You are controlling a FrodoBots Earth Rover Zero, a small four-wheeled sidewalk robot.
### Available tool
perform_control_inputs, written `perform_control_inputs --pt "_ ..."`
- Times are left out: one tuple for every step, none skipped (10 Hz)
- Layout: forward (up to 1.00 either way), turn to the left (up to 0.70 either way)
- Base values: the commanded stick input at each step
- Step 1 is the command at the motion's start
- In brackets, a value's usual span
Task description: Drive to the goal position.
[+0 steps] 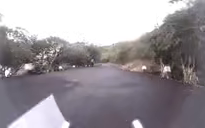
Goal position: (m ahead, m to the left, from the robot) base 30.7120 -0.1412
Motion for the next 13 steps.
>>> perform_control_inputs --pt "1.00 0.00" --pt "1.00 0.00" --pt "1.00 0.00" --pt "1.00 0.00" --pt "1.00 0.00" --pt "1.00 0.00" --pt "1.00 0.00" --pt "1.00 0.00" --pt "1.00 0.00" --pt "1.00 0.00" --pt "1.00 0.00" --pt "1.00 0.00" --pt "1.00 -0.06"
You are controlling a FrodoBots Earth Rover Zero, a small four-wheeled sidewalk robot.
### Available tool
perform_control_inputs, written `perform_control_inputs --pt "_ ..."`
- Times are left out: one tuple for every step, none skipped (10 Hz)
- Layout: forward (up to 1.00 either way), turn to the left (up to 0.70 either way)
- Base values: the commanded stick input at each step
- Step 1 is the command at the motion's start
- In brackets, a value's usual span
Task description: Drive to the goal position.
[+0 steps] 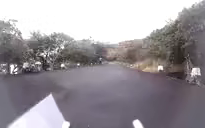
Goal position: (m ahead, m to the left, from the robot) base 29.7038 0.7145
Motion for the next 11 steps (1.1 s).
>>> perform_control_inputs --pt "1.00 -0.40" --pt "1.00 -0.40" --pt "1.00 -0.40" --pt "1.00 -0.40" --pt "1.00 -0.40" --pt "1.00 -0.40" --pt "1.00 -0.23" --pt "1.00 0.00" --pt "1.00 0.00" --pt "1.00 0.00" --pt "1.00 0.00"
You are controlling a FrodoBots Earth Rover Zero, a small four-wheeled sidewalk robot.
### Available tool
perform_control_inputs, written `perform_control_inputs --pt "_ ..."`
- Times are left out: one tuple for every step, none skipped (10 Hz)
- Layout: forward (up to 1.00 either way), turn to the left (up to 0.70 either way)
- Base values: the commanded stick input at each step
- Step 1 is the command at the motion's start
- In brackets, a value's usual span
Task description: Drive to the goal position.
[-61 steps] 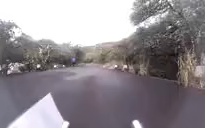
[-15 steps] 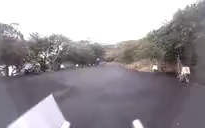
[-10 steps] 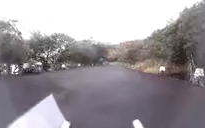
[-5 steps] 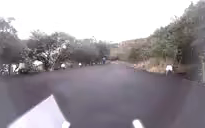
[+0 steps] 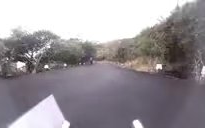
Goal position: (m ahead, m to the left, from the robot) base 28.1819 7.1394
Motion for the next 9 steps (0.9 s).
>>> perform_control_inputs --pt "1.00 0.00" --pt "1.00 0.00" --pt "1.00 0.00" --pt "1.00 0.00" --pt "1.00 0.00" --pt "1.00 0.00" --pt "1.00 0.00" --pt "1.00 0.00" --pt "1.00 0.00"
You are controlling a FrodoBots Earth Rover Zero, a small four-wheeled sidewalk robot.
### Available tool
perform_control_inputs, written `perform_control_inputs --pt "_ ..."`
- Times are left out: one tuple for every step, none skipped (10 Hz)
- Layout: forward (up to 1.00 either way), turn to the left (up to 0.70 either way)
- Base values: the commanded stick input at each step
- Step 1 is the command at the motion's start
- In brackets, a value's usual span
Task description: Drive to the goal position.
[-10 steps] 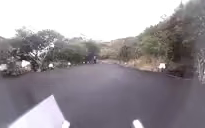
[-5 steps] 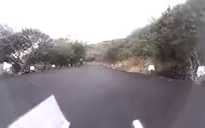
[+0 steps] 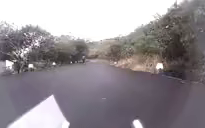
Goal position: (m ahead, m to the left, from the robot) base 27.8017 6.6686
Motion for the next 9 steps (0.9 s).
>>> perform_control_inputs --pt "1.00 0.00" --pt "1.00 0.00" --pt "1.00 0.00" --pt "1.00 0.00" --pt "1.00 0.00" --pt "1.00 0.00" --pt "1.00 0.00" --pt "1.00 0.00" --pt "1.00 0.00"
